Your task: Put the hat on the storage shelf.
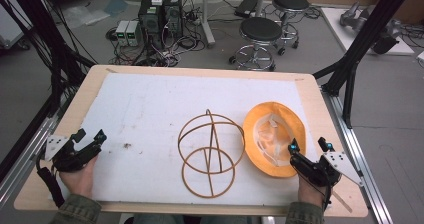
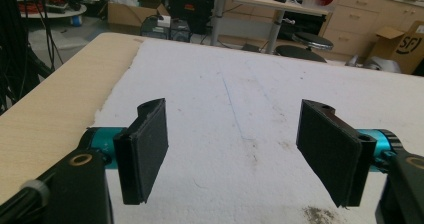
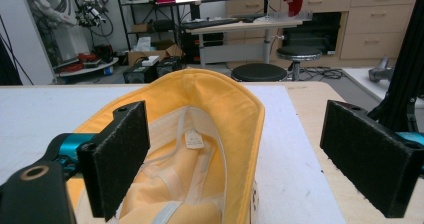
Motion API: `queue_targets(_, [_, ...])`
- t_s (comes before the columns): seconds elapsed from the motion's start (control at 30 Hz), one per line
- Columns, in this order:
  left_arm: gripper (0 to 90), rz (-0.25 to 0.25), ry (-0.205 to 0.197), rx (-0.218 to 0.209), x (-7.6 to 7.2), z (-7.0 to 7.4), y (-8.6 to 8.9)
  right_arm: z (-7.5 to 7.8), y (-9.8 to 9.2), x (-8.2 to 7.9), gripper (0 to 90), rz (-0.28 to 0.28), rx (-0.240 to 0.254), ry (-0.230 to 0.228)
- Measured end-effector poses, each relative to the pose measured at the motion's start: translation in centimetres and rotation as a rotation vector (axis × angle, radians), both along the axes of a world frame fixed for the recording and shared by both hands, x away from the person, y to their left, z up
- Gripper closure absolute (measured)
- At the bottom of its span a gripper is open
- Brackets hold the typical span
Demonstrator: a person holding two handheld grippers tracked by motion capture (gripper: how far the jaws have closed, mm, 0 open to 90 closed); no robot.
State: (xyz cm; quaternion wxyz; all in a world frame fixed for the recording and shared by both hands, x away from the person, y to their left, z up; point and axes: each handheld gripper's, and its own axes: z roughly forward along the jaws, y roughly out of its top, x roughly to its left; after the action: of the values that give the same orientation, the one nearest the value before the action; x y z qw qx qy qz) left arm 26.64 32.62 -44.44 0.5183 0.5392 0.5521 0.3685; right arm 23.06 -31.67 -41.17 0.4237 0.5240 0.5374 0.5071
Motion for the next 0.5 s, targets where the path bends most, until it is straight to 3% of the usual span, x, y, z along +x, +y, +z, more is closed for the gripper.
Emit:
queue_targets(0.1, [28.9,-0.004,0.002,-0.002,0.1,0.0,-0.1,0.3,0.0,0.6,11.2,-0.009,-0.029,0.008])
queue_targets(0.5, [28.9,-0.016,0.007,0.000,0.2,-0.1,-0.2,0.3,0.2,2.2,11.2,-0.013,-0.048,0.049])
